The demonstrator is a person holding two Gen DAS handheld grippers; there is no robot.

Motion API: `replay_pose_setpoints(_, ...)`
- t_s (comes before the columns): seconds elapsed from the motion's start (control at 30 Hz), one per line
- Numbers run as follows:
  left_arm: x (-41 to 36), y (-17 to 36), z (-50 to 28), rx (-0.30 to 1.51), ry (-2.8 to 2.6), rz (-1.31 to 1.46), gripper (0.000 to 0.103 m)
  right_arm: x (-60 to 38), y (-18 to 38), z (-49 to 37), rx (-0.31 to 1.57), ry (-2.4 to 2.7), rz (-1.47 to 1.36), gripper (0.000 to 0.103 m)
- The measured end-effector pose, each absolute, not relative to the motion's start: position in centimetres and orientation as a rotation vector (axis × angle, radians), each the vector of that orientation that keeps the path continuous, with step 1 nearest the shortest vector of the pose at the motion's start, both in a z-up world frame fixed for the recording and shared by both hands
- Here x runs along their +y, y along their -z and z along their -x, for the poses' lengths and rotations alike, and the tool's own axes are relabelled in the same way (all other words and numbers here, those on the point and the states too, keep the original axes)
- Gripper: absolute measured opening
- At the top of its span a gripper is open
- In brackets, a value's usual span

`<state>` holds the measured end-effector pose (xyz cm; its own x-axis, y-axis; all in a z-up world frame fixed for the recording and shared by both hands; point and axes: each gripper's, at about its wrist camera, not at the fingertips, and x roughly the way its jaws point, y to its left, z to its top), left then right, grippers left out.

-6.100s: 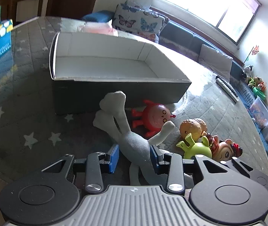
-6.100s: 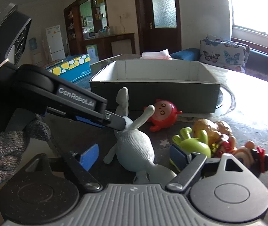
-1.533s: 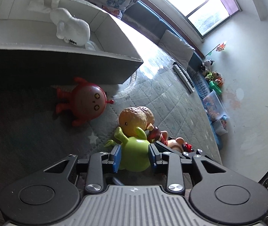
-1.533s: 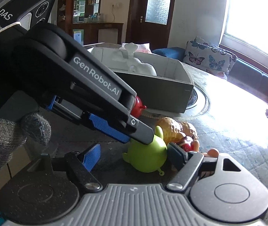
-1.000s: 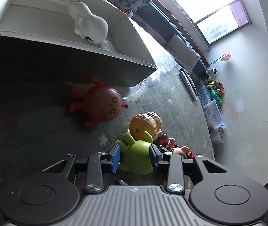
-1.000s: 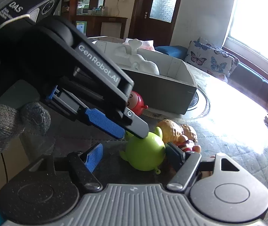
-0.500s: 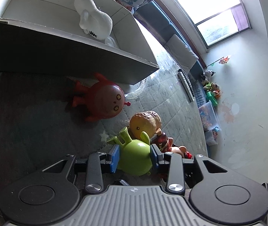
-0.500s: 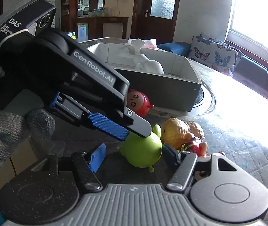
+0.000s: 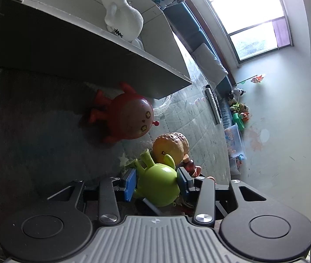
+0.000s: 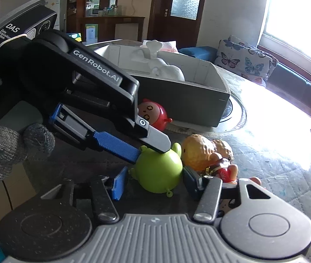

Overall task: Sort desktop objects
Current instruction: 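Carry the green alien into the grey box and release it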

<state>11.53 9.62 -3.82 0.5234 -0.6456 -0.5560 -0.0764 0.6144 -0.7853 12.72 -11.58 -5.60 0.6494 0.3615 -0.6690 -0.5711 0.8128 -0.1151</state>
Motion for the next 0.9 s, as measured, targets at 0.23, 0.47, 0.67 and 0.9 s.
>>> replay_pose_setpoints(0.23, 9.6, 2.4, -10.9, 0.954, 0.422, 0.843, 0.041, -11.7, 4.8, -12.3, 0.664, -0.543, 0.317, 0.049)
replay_pose_setpoints(0.47, 11.0, -2.1, -11.3, 0.817, 0.435, 0.808, 0.041, -11.1, 1.0, -13.5, 0.541, -0.563, 0.297, 0.049)
replay_pose_setpoints(0.67, 13.0, -4.6, -14.6, 0.741, 0.385, 0.804, 0.041, -8.8, -1.3, -18.7, 0.481, -0.594, 0.288, 0.048)
replay_pose_setpoints(0.9, 16.0, -2.6, -21.0, 0.777, 0.323, 0.879, 0.041, -6.9, -0.4, -26.0, 0.568, -0.639, 0.296, 0.048)
